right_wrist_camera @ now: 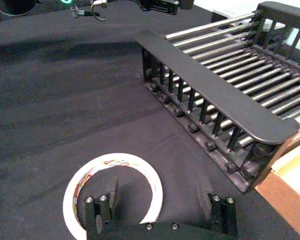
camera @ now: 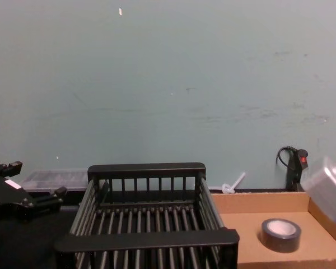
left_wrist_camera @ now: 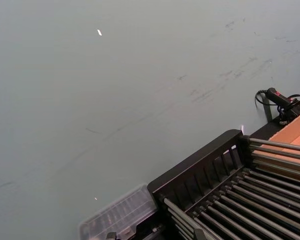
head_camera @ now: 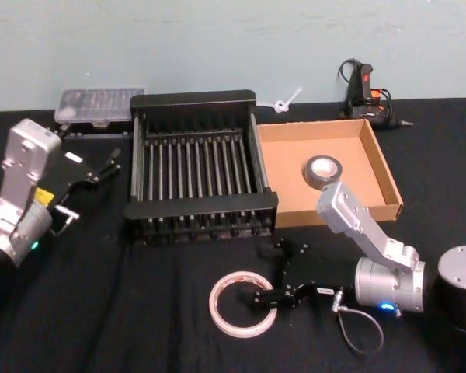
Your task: Pick up the white tape and place it into the black box , Pick up the silver tape and place it into the brown box.
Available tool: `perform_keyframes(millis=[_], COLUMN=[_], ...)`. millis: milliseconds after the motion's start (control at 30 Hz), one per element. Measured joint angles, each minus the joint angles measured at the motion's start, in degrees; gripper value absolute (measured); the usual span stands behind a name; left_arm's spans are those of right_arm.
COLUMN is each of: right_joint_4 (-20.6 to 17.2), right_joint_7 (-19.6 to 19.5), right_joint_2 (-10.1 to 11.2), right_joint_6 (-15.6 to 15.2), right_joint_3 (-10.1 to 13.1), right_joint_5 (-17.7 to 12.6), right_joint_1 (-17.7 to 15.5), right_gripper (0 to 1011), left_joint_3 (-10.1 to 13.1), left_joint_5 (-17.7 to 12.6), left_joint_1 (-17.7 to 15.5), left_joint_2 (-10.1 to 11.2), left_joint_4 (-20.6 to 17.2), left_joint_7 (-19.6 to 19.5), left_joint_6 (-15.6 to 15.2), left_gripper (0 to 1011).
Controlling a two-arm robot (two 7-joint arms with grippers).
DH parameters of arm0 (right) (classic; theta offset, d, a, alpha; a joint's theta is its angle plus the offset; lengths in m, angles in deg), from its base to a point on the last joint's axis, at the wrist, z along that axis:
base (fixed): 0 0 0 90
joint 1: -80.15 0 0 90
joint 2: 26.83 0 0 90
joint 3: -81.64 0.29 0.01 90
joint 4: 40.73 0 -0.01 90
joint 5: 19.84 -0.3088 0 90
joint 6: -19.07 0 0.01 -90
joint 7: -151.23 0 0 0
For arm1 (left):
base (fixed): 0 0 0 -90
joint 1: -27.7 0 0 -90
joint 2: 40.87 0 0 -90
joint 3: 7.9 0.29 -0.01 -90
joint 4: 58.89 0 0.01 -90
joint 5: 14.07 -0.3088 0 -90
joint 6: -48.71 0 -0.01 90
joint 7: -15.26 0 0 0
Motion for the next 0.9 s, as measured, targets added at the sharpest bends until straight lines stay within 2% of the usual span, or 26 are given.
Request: perform_keyframes(millis=[600,900], right_joint_4=[1.0,0.5], right_joint_7=[-0.3,-1.6], right_joint_2=[-0.5,-0.3], right_joint_6=[-0.6,-0.4], right_joint_3=[-1.0,-1.2], right_joint_5=[-0.8,0.1], right_joint_1=[0.2,-0.2], right_gripper=[1002,1002], left_joint_3=[0.0,0.0], left_joint_5=[0.0,0.0], left_joint_1=[0.0,0.0], left_joint_2=[0.0,0.0], left_joint_4=[0.0,0.0], left_joint_7=[0.0,0.0], left_joint_6=[0.0,0.0], left_gripper=[1001,1001])
